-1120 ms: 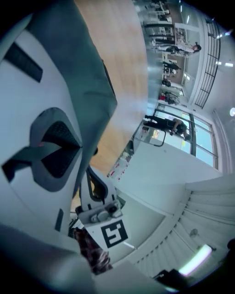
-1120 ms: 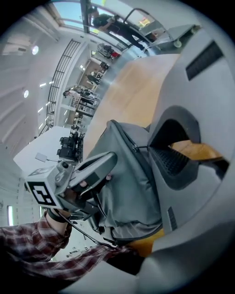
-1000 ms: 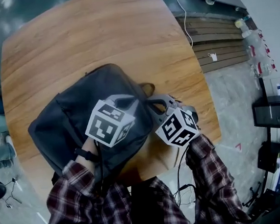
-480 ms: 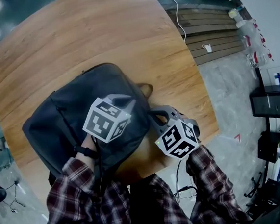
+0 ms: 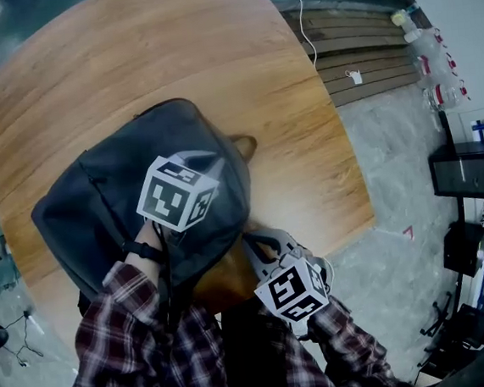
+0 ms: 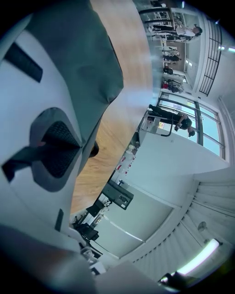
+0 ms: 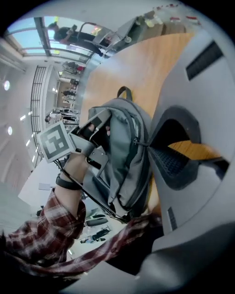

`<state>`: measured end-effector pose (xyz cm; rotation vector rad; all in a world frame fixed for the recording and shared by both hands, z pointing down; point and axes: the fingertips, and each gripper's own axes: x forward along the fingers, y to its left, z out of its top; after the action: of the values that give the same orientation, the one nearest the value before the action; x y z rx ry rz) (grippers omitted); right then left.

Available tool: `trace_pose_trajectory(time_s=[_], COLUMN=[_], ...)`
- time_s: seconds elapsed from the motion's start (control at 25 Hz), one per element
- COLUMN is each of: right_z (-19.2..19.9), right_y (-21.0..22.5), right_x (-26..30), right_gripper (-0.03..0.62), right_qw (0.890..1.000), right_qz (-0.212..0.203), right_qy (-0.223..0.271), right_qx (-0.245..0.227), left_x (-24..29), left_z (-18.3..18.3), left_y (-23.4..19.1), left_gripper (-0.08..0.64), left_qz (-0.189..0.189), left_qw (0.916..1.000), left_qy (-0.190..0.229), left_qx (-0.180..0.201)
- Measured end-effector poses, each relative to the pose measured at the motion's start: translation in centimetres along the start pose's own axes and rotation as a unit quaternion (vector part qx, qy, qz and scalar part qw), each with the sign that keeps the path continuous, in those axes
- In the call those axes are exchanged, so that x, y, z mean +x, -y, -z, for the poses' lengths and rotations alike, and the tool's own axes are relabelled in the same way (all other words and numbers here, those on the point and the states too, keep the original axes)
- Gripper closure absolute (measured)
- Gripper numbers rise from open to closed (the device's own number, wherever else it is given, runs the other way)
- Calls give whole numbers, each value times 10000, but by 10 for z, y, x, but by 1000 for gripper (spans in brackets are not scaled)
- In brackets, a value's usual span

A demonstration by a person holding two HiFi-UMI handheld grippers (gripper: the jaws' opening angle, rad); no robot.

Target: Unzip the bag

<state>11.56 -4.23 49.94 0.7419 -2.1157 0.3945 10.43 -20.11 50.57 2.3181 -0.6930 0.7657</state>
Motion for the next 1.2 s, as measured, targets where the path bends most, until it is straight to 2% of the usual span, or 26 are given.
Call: trace_pose_trajectory(time_s=[0.24,0.4,0.56,0.76,0.84,0.96,1.08,1.2], right_z=[-12,-8,-9,-22,-33,-41,-34,-31], right_y=[-24,-17,7,57,74,83,75,64], right_x=[10,10,7,14,19,25,25,21], right_gripper=[581,581,581,581,581,581,581,581], right_qw=[9988,9984,9984,9969,9966,9966,9964,9946], right_qz=[36,178,396,760,820,827,844,1011], right_qy=[103,130,172,123,107,36,-60,-123], right_qx=[477,523,357,133,54,-43,104,222], left_x=[2,1,-42,-71,-72,-63,-54,-54], left_z=[-2,-5,-6,51,64,67,69,69], left_y=[-4,-4,-9,13,20,13,1,-2], left_gripper=[551,551,551,551,551,551,551,551], left_qz=[-137,-250,-520,-213,-163,-542,-1055,-1324], left_qw=[9999,9996,9966,9995,9993,9975,9922,9881], left_qy=[16,134,514,-172,-256,-18,173,281], left_qx=[-59,-86,-386,-187,-235,-461,-642,-736])
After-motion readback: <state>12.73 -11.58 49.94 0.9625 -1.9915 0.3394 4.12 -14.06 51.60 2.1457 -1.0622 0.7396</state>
